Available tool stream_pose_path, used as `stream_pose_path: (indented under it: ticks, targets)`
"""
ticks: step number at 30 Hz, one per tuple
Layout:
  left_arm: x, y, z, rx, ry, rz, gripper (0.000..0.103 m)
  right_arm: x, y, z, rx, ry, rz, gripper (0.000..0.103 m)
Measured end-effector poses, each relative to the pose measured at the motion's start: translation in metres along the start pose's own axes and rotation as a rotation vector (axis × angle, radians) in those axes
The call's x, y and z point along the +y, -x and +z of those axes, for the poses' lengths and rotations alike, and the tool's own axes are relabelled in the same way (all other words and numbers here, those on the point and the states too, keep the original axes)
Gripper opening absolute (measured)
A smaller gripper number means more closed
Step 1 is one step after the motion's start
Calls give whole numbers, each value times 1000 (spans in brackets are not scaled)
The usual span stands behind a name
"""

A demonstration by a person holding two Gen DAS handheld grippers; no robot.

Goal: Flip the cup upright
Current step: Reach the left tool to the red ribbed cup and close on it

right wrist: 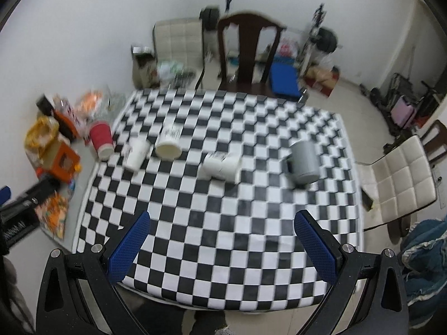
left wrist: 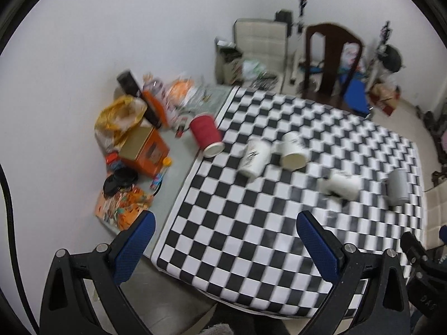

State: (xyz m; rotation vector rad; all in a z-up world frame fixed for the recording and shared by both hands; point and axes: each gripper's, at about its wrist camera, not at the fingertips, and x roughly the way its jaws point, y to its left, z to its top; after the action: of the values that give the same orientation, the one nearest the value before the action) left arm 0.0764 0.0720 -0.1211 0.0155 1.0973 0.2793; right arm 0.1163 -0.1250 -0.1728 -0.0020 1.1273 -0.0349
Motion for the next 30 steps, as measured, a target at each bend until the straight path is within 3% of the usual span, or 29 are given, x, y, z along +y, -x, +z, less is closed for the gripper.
stream_pose_path:
  ticks: [8,14,19,23,30]
  targets:
    - [43,-116,43,154,22,38,103,73,-160,15,254,51,0,103]
    - [70,-205,87,255,76,14,103,122,-250,30,384,84,-27,103]
    - [78,-275,120,332,131,-87,101,145,-300,46,446,76,-47,103]
    - [76,-314,137,385,189,-203,84,150,-325,60,466,51,-65,103]
    - [68,-355,151,434,244,-259,82,154,-348,75,468,22,-95,103]
